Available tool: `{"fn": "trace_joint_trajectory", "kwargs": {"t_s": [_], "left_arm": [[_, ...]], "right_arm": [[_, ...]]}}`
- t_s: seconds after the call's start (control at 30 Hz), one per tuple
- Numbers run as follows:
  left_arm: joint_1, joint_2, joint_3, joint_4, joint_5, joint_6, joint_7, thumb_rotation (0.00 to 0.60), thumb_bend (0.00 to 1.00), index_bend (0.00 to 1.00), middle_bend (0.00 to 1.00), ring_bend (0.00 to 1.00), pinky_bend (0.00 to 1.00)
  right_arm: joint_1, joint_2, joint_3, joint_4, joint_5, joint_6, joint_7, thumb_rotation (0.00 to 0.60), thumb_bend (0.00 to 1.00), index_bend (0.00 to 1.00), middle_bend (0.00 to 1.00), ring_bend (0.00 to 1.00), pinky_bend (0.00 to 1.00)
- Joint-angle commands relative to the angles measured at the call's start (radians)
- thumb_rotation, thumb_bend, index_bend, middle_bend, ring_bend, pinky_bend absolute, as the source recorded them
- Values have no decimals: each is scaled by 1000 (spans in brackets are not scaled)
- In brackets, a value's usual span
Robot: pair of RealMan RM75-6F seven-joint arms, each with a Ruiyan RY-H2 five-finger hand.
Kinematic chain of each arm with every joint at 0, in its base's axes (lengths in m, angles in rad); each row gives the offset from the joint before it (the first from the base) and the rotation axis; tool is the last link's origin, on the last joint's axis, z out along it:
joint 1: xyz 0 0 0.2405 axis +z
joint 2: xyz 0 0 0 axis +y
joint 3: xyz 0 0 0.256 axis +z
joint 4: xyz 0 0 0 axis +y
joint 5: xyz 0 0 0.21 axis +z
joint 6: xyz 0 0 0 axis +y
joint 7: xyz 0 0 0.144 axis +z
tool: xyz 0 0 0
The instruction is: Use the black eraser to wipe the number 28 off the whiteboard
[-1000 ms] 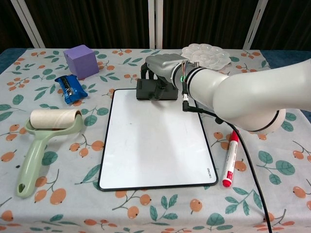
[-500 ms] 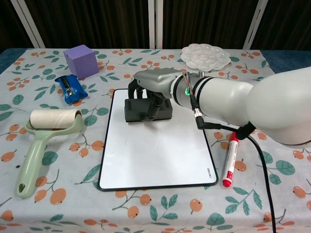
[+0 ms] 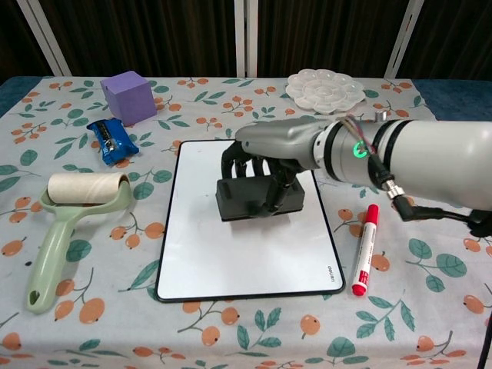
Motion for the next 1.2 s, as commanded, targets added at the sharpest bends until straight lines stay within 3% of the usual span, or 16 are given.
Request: {"fn": "trace_joint_trajectory", "kwargs": {"t_s": [0.03,0.2,0.4,0.6,0.87,0.93,1.0,1.07,1.13,1.2], "left_arm": [[2,2,1,-4,6,7,0,600,0,83,41,44,156],[6,1,3,-10,17,18,4,600,0,83,41,44,156],[4,-10,9,-15,32,20,12,600,0,83,41,44,156],[2,-27,17,-11,38,9,23,600,0,83,41,44,156],[-2,-37,21,-6,32,-5,32,600,0,83,41,44,156],[-1,-38,21,-5,32,-5,33,600,0,83,41,43,156],[-1,-38,21,-5,32,-4,33,600,0,83,41,44,156],[0,-37,20,-5,31,-1,32,600,0,83,41,44,156],[1,-36,20,-6,31,2,32,600,0,83,41,44,156],[2,-35,19,-9,33,7,33,600,0,83,41,44,156]], "right_arm": [[-81,102,14,-94,-149,91,107,600,386,828,765,667,738],[-227,253,-4,-144,-412,306,218,600,386,835,767,667,738],[-353,363,-87,-54,-424,339,301,600,385,835,768,666,738],[-439,342,-160,101,-455,306,408,600,385,836,768,666,738],[-475,273,-181,231,-498,252,466,600,367,810,763,665,724],[-476,264,-180,245,-501,235,470,600,346,725,712,628,688],[-476,260,-177,253,-504,215,481,600,307,571,586,501,605],[-474,264,-178,255,-520,196,501,600,239,263,323,232,400],[-472,276,-180,251,-531,184,500,600,166,54,95,51,157],[-482,283,-175,246,-557,211,512,600,90,0,0,0,8]]}}
